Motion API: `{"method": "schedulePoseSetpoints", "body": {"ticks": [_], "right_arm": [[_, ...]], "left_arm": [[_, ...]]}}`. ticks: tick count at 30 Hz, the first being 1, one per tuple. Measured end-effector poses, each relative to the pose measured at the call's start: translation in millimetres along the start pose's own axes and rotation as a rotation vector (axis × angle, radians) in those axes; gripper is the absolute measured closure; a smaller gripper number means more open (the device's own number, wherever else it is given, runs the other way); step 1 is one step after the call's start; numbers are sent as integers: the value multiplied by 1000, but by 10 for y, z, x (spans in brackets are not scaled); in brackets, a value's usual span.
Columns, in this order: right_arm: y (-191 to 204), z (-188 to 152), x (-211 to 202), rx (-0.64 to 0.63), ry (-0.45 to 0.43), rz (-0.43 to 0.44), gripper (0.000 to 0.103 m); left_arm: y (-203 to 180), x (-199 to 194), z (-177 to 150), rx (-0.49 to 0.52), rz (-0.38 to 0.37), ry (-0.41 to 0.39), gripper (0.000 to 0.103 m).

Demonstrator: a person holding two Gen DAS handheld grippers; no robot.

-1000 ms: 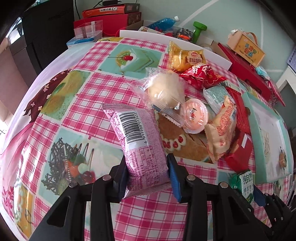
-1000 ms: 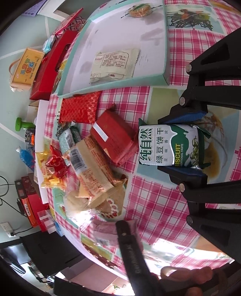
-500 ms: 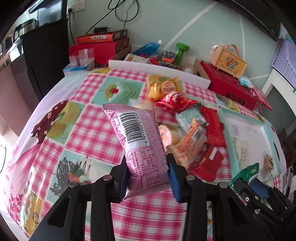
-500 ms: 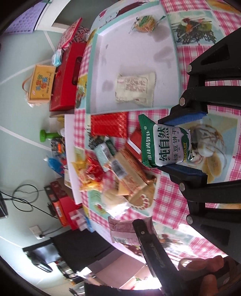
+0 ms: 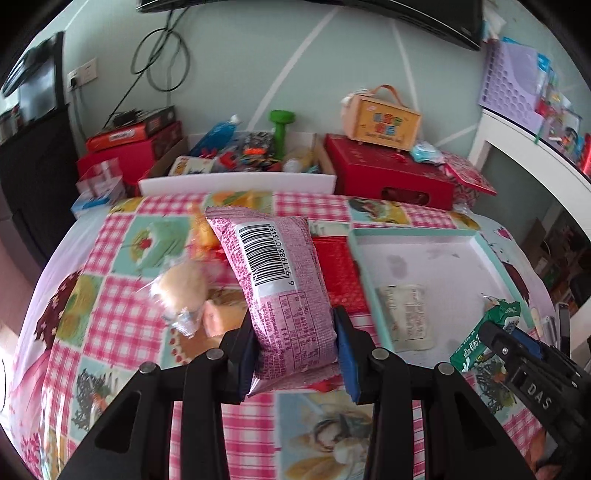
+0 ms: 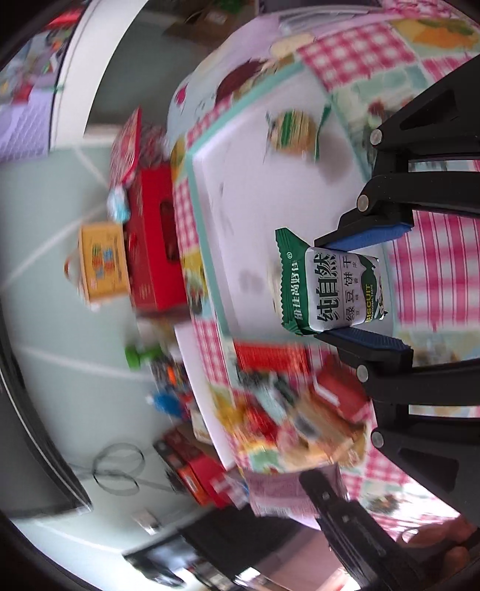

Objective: Organize snacks
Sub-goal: 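Carry the biscuit pack with the right gripper while the left carries the pink bag over the tray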

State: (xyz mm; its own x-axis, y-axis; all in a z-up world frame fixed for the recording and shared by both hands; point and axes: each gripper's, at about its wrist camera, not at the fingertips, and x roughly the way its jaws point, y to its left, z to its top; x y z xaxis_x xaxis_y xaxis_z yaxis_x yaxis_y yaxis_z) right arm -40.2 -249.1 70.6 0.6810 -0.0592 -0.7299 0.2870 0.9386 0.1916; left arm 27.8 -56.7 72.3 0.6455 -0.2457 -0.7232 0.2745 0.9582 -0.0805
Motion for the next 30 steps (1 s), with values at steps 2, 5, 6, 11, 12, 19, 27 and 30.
{"method": "schedulePoseSetpoints", "body": {"ticks": [2, 5, 6, 11, 12, 19, 27, 30], "right_arm": [[-186, 32, 16, 36, 1, -34, 61], [-434, 80, 29, 77, -4, -89, 61], [-506, 98, 39, 90, -6, -99, 61], [-762, 186, 121, 128, -20, -126, 61], [-792, 201, 150, 131, -21, -125, 61], [-857, 346, 345, 135, -27, -125, 61], [-891, 501, 559, 126, -20, -132, 60], [-918, 592, 640, 124, -23, -145, 61]], "left_arm": [[-142, 20, 43, 29, -20, -9, 63], [-330, 69, 90, 61, -57, -12, 63], [-381, 91, 100, 71, -67, -10, 63], [-733, 226, 154, 148, -103, 2, 63], [-801, 267, 171, 160, -115, 6, 63], [-1104, 650, 323, 199, -143, 38, 63], [-1228, 1104, 491, 169, -172, 108, 63], [-1267, 1243, 532, 176, -165, 130, 63]]}}
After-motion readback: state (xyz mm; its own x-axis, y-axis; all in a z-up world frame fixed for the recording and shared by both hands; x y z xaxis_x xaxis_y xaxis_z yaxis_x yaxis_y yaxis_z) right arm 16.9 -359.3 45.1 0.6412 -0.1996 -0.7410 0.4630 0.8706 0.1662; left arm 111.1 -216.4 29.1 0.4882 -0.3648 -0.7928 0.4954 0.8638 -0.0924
